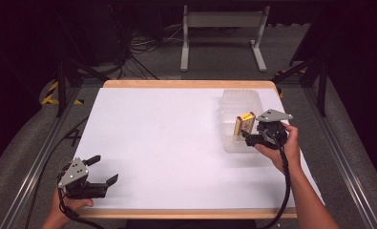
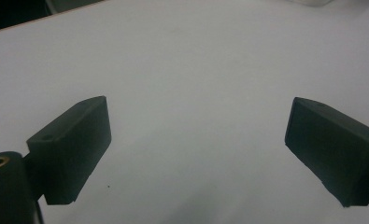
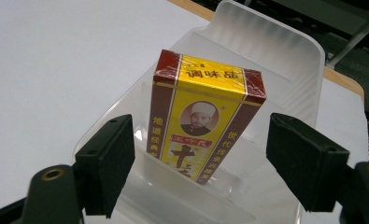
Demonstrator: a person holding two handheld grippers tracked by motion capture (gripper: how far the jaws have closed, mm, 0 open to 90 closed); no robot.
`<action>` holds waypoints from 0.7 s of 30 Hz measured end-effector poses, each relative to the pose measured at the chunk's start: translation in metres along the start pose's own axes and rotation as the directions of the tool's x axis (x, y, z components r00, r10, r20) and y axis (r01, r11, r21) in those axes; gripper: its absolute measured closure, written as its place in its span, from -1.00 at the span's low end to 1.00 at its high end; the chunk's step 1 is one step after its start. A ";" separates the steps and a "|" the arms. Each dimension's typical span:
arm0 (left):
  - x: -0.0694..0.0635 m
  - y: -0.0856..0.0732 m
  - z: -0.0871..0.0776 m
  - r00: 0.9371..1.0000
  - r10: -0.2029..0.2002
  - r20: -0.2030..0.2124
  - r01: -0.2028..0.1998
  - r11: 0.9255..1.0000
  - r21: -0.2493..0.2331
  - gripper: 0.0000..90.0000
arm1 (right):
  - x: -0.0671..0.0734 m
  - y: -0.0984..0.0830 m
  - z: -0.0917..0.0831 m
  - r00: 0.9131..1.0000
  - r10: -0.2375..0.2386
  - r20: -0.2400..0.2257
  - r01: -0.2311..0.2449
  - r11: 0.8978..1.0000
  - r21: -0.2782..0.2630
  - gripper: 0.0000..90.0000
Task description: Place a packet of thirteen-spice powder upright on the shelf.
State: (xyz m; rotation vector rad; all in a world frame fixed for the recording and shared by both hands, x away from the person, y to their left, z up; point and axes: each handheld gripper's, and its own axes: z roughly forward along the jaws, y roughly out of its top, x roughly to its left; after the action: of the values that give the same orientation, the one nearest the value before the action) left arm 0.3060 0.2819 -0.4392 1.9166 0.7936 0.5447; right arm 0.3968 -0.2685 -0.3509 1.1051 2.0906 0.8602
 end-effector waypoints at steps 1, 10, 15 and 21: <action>0.000 0.000 0.000 1.000 0.001 0.000 -0.001 1.000 0.000 -0.83 | 0.000 0.000 -0.002 1.000 -0.008 -0.003 0.008 1.000 0.001 -0.47; 0.000 0.000 0.000 1.000 -0.001 0.000 0.001 1.000 -0.001 -0.83 | 0.003 -0.006 -0.019 0.997 -0.071 -0.020 0.071 0.997 -0.008 -0.50; 0.000 0.000 0.000 1.000 0.000 0.001 0.000 1.000 -0.001 -0.83 | 0.004 -0.009 -0.027 0.994 -0.108 -0.030 0.107 0.994 -0.009 -0.52; 0.000 0.000 0.000 1.000 0.000 0.000 0.000 1.000 0.000 -0.83 | 0.007 -0.019 -0.035 0.988 -0.149 -0.044 0.149 0.989 0.001 -0.54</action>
State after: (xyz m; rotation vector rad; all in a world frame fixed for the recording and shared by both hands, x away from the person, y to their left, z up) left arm 0.3059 0.2820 -0.4392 1.9166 0.7940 0.5446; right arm 0.3584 -0.2793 -0.3462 0.9258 2.1810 0.8140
